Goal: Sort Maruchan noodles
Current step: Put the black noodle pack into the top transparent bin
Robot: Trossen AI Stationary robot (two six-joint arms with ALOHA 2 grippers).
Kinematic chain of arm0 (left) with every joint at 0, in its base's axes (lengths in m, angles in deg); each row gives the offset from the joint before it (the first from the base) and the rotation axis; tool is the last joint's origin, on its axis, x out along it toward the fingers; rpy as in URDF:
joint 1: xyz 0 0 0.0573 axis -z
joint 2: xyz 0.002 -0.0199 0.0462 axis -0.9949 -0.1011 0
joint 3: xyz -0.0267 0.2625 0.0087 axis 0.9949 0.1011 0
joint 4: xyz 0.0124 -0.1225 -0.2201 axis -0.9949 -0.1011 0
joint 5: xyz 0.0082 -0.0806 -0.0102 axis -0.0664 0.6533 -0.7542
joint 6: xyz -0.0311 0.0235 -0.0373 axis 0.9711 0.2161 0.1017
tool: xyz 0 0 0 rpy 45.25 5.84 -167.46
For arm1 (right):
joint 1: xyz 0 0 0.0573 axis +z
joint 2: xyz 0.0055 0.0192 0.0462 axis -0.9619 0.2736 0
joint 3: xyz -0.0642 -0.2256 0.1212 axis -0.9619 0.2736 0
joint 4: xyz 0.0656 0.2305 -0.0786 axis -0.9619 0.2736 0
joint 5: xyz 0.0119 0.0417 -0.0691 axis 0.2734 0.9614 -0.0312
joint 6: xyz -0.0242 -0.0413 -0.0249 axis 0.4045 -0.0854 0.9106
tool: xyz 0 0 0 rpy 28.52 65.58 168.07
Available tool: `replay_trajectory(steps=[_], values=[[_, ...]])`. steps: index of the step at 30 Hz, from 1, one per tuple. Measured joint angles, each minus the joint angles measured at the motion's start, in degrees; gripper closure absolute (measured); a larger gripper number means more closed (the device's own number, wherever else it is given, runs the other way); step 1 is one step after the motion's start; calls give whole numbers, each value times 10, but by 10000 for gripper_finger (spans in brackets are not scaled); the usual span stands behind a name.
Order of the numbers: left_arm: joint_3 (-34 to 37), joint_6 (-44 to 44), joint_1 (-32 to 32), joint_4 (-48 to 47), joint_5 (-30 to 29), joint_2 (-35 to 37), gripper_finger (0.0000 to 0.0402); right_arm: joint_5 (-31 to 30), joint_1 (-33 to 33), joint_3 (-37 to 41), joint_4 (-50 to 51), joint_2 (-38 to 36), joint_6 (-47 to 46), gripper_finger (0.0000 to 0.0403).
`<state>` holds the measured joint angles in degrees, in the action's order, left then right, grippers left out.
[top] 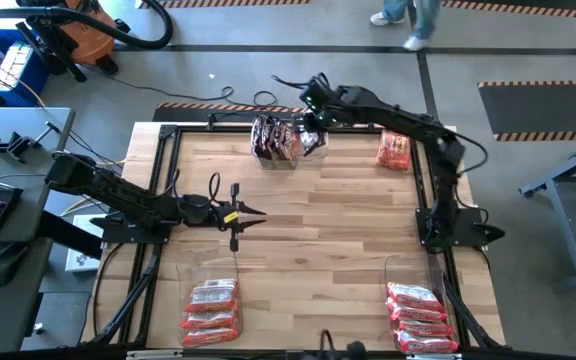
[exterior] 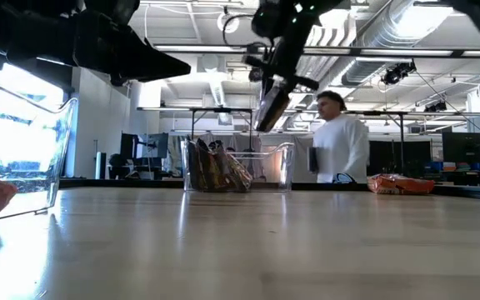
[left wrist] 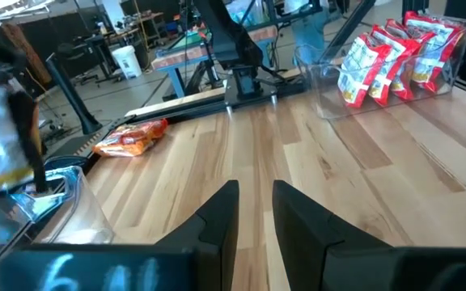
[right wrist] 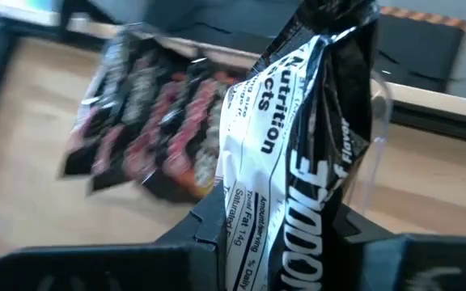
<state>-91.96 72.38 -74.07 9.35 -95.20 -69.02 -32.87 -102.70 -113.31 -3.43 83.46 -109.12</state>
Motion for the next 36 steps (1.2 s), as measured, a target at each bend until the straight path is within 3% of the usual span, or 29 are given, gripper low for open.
replay_trajectory(steps=[7,14,36], values=[[0,0,0,-1,0,0,332,5,-15,-98,35,110,-12,325],[0,0,0,-1,0,0,332,6,-15,-142,54,180,-6,325],[0,0,0,-1,0,0,332,-30,-18,-141,49,224,-13,325]])
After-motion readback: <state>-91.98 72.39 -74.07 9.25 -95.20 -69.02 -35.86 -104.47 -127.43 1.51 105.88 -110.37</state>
